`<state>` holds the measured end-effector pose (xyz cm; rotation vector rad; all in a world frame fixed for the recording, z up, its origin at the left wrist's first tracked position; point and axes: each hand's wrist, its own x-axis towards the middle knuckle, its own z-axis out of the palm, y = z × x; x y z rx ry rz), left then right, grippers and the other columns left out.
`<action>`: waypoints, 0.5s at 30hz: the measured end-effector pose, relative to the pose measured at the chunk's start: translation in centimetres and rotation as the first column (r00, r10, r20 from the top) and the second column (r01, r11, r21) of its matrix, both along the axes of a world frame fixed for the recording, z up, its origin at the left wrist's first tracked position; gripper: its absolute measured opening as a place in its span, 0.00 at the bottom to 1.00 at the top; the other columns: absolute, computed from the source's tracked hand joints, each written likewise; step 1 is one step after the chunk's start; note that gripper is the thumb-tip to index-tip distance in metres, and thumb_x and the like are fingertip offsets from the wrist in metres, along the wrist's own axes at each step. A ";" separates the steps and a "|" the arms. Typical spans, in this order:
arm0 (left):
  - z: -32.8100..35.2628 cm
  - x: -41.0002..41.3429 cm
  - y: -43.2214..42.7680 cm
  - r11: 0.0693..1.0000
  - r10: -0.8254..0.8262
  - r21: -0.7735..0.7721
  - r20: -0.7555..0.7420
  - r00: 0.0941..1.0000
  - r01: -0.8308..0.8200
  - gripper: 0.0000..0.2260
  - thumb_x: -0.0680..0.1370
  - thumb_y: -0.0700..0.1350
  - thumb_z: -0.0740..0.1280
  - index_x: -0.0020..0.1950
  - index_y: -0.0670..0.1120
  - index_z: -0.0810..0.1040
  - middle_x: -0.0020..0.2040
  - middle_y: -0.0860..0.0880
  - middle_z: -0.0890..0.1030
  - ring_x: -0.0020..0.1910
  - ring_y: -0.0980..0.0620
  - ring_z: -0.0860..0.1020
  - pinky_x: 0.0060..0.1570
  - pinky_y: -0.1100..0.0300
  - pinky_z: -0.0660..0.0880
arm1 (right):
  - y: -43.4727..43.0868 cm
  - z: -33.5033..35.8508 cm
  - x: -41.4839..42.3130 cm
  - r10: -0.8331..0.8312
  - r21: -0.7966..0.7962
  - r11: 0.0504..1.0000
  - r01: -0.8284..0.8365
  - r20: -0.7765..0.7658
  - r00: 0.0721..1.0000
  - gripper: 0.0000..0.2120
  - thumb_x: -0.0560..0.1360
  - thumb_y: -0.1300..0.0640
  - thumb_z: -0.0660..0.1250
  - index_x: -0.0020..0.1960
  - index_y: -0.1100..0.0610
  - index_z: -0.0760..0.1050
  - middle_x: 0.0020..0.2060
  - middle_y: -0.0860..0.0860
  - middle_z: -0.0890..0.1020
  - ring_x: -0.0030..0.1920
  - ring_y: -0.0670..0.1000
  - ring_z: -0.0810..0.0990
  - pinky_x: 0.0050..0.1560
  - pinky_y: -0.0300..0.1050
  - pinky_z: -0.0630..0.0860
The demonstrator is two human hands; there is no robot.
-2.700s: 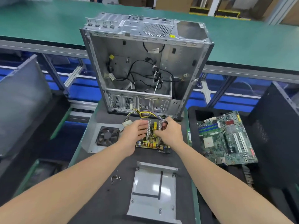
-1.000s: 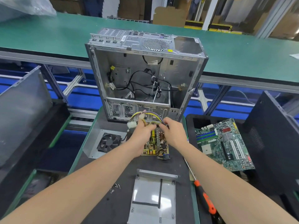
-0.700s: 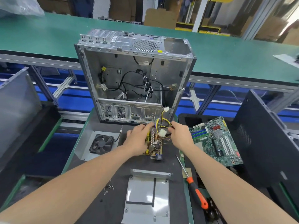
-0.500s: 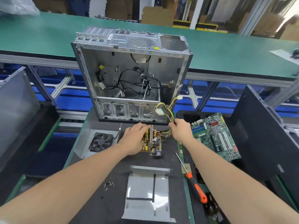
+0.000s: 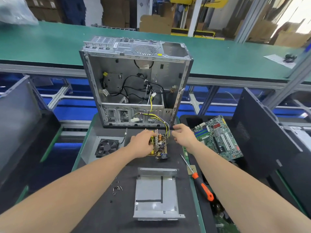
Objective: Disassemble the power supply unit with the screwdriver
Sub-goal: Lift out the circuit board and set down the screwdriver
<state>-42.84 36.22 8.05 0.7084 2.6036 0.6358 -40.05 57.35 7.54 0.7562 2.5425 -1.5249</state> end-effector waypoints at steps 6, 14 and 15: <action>0.0 1.4 -0.6 0.996 0.016 0.087 -0.058 0.998 -0.011 0.19 0.81 0.38 0.63 0.71 0.51 0.78 0.68 0.47 0.77 0.61 0.46 0.79 0.64 0.49 0.74 | 1.4 0.2 3.7 0.018 0.100 0.995 -0.024 0.057 0.998 0.09 0.79 0.57 0.68 0.59 0.50 0.78 0.54 0.53 0.83 0.55 0.58 0.82 0.59 0.58 0.80; 3.6 6.2 4.4 0.933 -0.108 0.349 0.034 0.994 0.090 0.12 0.78 0.37 0.65 0.51 0.52 0.84 0.46 0.51 0.87 0.40 0.53 0.83 0.44 0.59 0.79 | 4.9 1.3 10.3 0.015 0.237 0.970 -0.047 0.132 0.991 0.03 0.78 0.56 0.70 0.50 0.52 0.82 0.46 0.53 0.83 0.45 0.53 0.81 0.47 0.46 0.79; 3.8 7.3 5.5 0.934 -0.148 0.336 0.061 0.987 0.119 0.12 0.78 0.38 0.65 0.50 0.54 0.84 0.45 0.51 0.87 0.42 0.52 0.85 0.44 0.59 0.80 | 5.3 1.3 11.1 0.014 0.262 0.964 -0.054 0.151 0.988 0.05 0.77 0.56 0.70 0.51 0.54 0.83 0.47 0.53 0.84 0.46 0.53 0.81 0.49 0.47 0.80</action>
